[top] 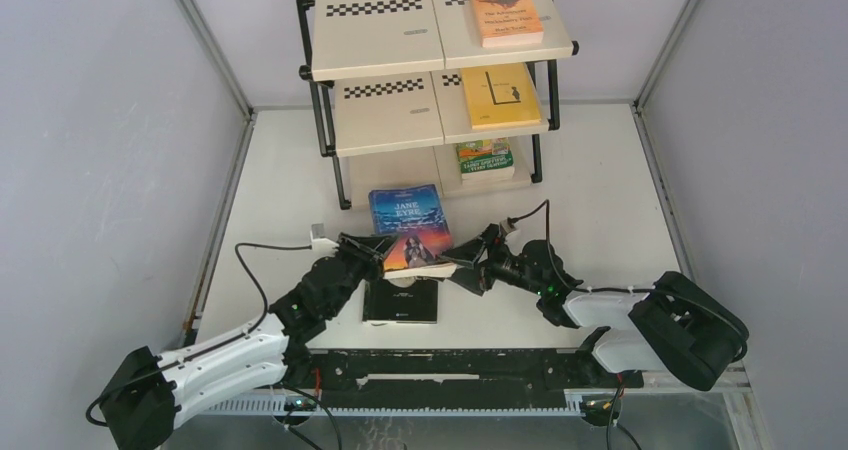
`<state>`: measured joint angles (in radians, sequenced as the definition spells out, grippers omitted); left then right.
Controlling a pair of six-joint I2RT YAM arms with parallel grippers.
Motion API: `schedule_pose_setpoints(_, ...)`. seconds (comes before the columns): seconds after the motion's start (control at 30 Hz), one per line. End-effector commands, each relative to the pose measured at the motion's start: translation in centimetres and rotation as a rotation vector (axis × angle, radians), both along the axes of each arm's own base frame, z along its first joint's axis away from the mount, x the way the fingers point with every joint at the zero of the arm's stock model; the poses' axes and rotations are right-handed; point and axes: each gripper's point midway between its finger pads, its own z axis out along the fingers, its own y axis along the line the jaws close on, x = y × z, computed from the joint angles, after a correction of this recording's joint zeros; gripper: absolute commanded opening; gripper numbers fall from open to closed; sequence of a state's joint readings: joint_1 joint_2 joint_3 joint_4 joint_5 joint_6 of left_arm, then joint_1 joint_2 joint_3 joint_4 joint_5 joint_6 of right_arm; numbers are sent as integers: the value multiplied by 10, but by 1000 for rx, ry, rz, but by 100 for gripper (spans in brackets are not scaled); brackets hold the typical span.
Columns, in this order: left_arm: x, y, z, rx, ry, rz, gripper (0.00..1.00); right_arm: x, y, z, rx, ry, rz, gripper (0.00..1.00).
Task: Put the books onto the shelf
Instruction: Pick up the book from the center of the board.
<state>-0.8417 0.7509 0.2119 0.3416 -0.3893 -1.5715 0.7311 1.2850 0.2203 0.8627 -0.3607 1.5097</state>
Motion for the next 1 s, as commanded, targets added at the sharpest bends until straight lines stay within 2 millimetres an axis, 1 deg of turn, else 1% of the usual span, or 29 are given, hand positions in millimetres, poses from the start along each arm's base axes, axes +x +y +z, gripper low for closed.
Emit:
schedule_pose_setpoints(0.0, 1, -1, 144, -350, -266, 5, 0, -1, 5, 19, 56, -61, 13, 86)
schedule_pose_setpoints(0.4, -1, 0, 147, -361, -273, 0, 0, -1, 3, 7, 1, -77, 14, 86)
schedule_pose_setpoints(0.87, -3, 0, 152, -383, -276, -10, 0, -4, 8, -2, -8, -70, 34, 86)
schedule_pose_setpoints(0.97, -3, -2, 151, -380, -272, -16, 0, -3, 9, 0, 4, -67, 28, 86)
